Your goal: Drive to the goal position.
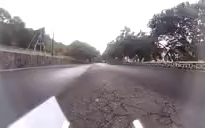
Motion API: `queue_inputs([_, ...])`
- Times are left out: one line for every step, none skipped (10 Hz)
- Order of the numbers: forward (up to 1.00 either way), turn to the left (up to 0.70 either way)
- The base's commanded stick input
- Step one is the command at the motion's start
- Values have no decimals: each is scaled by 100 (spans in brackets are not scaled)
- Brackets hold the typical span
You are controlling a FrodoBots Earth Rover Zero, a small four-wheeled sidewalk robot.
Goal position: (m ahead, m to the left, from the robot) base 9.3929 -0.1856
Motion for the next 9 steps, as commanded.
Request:
queue_inputs([100,0])
queue_inputs([100,0])
queue_inputs([100,0])
queue_inputs([100,0])
queue_inputs([100,0])
queue_inputs([100,0])
queue_inputs([100,0])
queue_inputs([100,0])
queue_inputs([100,0])
